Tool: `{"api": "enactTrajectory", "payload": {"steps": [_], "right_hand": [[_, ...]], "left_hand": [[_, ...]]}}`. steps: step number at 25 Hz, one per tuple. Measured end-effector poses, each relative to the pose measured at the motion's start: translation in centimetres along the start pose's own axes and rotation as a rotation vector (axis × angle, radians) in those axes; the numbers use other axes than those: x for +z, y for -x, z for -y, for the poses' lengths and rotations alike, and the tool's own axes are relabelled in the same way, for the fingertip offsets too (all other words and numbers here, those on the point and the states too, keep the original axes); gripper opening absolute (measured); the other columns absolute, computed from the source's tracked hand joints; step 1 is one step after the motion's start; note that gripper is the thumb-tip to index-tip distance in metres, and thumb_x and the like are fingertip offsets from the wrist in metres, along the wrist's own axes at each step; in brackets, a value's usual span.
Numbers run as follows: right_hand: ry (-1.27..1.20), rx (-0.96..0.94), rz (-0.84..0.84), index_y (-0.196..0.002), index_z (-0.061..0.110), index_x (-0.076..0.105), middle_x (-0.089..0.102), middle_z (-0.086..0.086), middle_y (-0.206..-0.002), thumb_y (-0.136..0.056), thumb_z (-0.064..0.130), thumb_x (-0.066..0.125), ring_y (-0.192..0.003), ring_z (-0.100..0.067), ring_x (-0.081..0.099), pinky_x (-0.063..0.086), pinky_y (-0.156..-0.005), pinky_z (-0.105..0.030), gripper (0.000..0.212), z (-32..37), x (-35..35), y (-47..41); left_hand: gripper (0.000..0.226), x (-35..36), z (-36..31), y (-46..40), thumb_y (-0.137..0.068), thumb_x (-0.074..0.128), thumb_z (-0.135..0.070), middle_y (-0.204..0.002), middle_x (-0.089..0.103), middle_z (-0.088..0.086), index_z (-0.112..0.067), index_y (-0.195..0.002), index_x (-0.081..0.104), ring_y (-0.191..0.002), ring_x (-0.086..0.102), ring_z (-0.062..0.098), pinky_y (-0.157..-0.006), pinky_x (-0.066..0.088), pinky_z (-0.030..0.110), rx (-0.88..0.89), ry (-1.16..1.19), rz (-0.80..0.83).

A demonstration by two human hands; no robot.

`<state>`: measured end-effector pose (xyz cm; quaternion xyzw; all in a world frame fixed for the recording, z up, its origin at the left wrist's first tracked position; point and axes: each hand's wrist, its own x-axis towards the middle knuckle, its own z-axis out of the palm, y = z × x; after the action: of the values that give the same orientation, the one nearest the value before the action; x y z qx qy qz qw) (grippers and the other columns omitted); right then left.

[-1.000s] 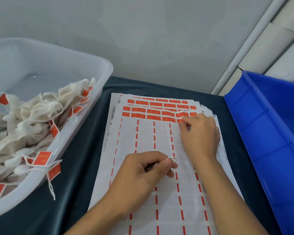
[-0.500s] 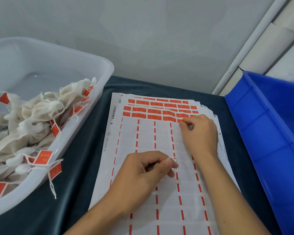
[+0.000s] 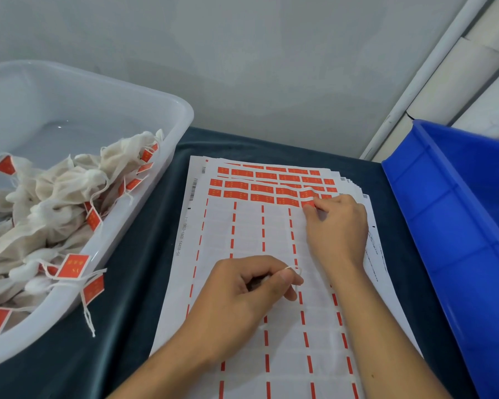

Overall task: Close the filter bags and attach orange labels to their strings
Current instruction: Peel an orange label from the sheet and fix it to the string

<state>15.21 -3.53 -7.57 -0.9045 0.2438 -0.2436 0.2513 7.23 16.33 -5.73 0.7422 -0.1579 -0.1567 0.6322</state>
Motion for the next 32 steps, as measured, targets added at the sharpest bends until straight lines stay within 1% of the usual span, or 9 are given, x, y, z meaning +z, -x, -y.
{"api": "enactTrajectory", "payload": {"steps": [3,6,16,18,20,23,26,29,32], "right_hand": [[0.044,-0.031,-0.043,-0.13,0.02,0.072,0.07,0.001,-0.127,-0.095,0.045,0.07,-0.096,-0.005,0.046,0.045,-0.084,-0.026,0.044,0.01,0.23,0.55],[0.079,-0.064,-0.041,-0.13,0.02,0.073,0.071,0.001,-0.126,-0.095,0.045,0.069,-0.095,-0.004,0.046,0.041,-0.081,-0.025,0.043,-0.09,0.28,0.69],[0.018,-0.07,-0.021,-0.127,0.027,0.074,0.069,0.002,-0.129,-0.094,0.043,0.071,-0.101,-0.008,0.051,0.049,-0.09,-0.032,0.037,-0.19,0.26,0.75],[0.046,-0.064,-0.027,-0.132,0.026,0.071,0.068,0.002,-0.134,-0.095,0.046,0.07,-0.111,-0.015,0.058,0.051,-0.096,-0.038,0.042,-0.22,0.18,0.78],[0.069,-0.055,-0.032,-0.133,0.025,0.07,0.067,0.001,-0.136,-0.095,0.049,0.069,-0.116,-0.016,0.058,0.052,-0.098,-0.042,0.045,-0.34,0.15,0.74],[0.03,-0.068,-0.034,-0.125,0.025,0.075,0.069,0.003,-0.128,-0.095,0.048,0.069,-0.103,-0.006,0.049,0.053,-0.092,-0.037,0.039,-0.46,0.18,0.7],[0.021,-0.083,-0.036,-0.118,0.026,0.078,0.07,0.004,-0.123,-0.094,0.046,0.071,-0.1,-0.006,0.049,0.05,-0.087,-0.033,0.032,-0.57,0.22,0.77],[-0.022,-0.05,-0.014,-0.12,0.028,0.076,0.07,0.005,-0.127,-0.093,0.047,0.072,-0.104,-0.009,0.056,0.046,-0.089,-0.029,0.033,-0.64,-0.04,0.44],[-0.02,-0.008,0.028,-0.128,0.027,0.071,0.066,0.003,-0.135,-0.093,0.049,0.071,-0.116,-0.016,0.061,0.049,-0.099,-0.035,0.042,-0.9,-0.58,-0.11]], "left_hand": [[0.023,-0.04,0.06,0.0,-0.104,0.06,-0.04,-0.092,0.078,-0.015,-0.043,-0.092,0.079,-0.094,0.071,0.007,-0.085,0.058,0.027,-0.002,0.005,-0.004],[0.023,-0.08,0.13,0.02,-0.104,0.06,-0.039,-0.091,0.078,-0.015,-0.043,-0.092,0.079,-0.091,0.071,0.01,-0.085,0.058,0.029,0.002,-0.003,-0.008],[0.022,-0.21,0.02,0.12,-0.104,0.059,-0.04,-0.091,0.078,-0.014,-0.041,-0.093,0.079,-0.092,0.071,0.008,-0.085,0.057,0.028,0.004,-0.012,-0.01],[0.022,-0.22,0.04,0.15,-0.103,0.059,-0.042,-0.091,0.078,-0.014,-0.041,-0.093,0.079,-0.092,0.071,0.01,-0.086,0.057,0.029,0.002,-0.007,-0.008],[0.022,-0.25,0.12,0.13,-0.102,0.06,-0.047,-0.092,0.078,-0.015,-0.043,-0.093,0.079,-0.093,0.071,0.009,-0.088,0.057,0.028,-0.001,-0.007,-0.004],[0.024,-0.18,0.16,0.12,-0.095,0.057,-0.056,-0.093,0.078,-0.016,-0.045,-0.093,0.079,-0.094,0.071,0.007,-0.088,0.057,0.026,-0.008,0.005,0.005],[0.03,-0.11,0.03,0.11,-0.09,0.054,-0.061,-0.093,0.078,-0.016,-0.044,-0.093,0.079,-0.093,0.071,0.008,-0.085,0.057,0.025,0.003,0.009,0.001],[0.029,-0.14,-0.2,0.12,-0.088,0.054,-0.061,-0.092,0.078,-0.017,-0.046,-0.093,0.078,-0.094,0.071,0.005,-0.082,0.058,0.024,-0.004,0.02,0.004],[0.033,-0.21,-0.51,0.06,-0.081,0.051,-0.067,-0.091,0.078,-0.018,-0.051,-0.093,0.077,-0.095,0.071,0.006,-0.081,0.06,0.024,-0.018,0.016,0.011]]}}
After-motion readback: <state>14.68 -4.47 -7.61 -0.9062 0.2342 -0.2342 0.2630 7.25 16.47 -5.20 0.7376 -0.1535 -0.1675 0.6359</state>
